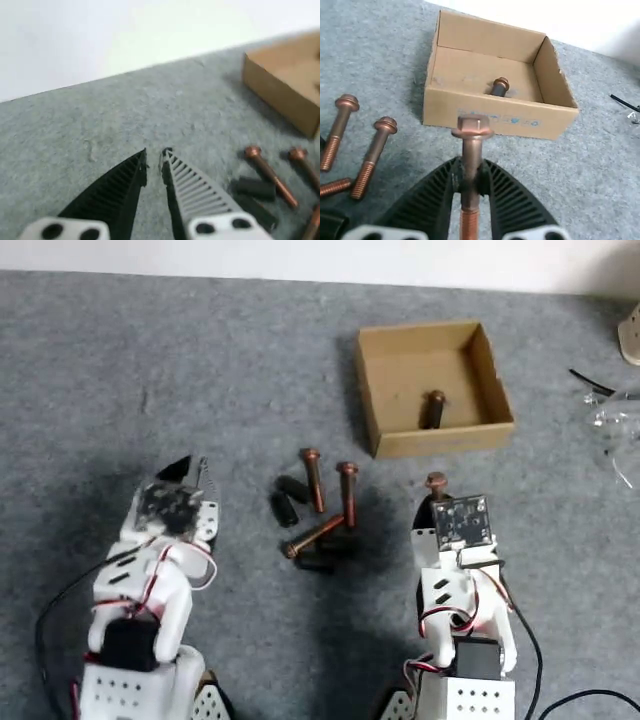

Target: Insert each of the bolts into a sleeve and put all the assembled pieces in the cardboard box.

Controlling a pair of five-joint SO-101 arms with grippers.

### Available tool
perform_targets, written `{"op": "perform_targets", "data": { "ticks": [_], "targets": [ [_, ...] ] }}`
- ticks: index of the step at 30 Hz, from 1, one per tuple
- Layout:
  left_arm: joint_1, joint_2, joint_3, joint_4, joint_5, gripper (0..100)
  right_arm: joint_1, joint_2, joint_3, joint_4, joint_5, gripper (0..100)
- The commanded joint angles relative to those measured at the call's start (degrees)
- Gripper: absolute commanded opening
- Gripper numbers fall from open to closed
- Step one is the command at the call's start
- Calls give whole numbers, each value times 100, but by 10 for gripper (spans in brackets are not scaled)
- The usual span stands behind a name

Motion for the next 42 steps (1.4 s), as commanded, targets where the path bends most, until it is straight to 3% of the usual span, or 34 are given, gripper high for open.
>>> {"op": "perform_targets", "data": {
  "ticks": [1,9,14,19,23,42],
  "targets": [
    [180,1631,-1068,-123,-141,62,66,-127,629,-31,-62,5],
    [664,5253,-3266,-97,-387,84,66,-127,629,-31,-62,5],
    [1156,6316,-3934,448,-1600,148,66,-127,629,-31,-53,5],
    [1587,6747,-4075,1046,-3262,154,66,-127,629,-40,-53,5],
    [1727,6967,-4092,1240,-4026,155,66,-127,629,-40,-53,5],
    [1684,10123,-6862,1864,-4246,155,66,-127,629,-40,-53,5]
  ]
}}
